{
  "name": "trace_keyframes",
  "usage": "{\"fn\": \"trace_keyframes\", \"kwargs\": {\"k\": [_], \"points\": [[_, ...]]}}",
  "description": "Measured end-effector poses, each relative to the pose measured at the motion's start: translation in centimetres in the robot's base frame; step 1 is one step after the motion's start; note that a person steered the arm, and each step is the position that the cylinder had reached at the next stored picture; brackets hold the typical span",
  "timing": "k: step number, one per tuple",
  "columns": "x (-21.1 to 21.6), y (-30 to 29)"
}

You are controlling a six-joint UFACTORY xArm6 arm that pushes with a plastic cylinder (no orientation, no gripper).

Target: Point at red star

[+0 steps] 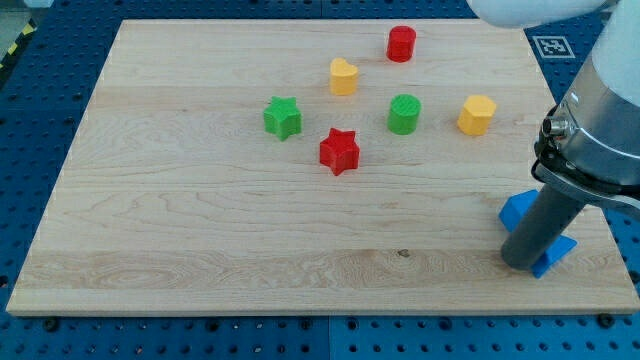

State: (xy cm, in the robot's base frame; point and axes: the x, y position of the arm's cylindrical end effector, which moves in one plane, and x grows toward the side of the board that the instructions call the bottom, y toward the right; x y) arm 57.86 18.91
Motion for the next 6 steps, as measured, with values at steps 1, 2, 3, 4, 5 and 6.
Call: {"fn": "trace_keyframes", "kwargs": {"k": [1, 2, 3, 4, 5, 6], "points": [[0.0, -3.2], [-0.3, -11.5], [-3.1, -21.2], [-8.9, -25.6], [-9.8, -25.6], [-10.8, -24.7]]}}
